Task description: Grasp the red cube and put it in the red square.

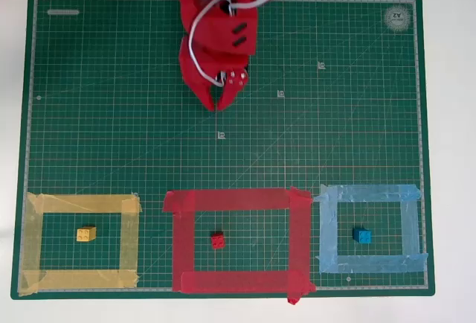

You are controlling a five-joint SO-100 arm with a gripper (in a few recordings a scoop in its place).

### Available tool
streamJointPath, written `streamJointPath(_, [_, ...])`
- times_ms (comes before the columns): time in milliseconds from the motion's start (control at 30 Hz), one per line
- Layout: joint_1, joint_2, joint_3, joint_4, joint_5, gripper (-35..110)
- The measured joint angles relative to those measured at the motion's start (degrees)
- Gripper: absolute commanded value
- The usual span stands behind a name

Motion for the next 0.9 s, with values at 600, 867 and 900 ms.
streamJointPath(600, [3.6, 55.2, 47.81, 0.0, -0.88, 0])
streamJointPath(867, [3.6, 64.6, 47.9, 15.38, -0.88, 0])
streamJointPath(900, [4.04, 65.83, 47.9, 17.05, -0.88, 0])
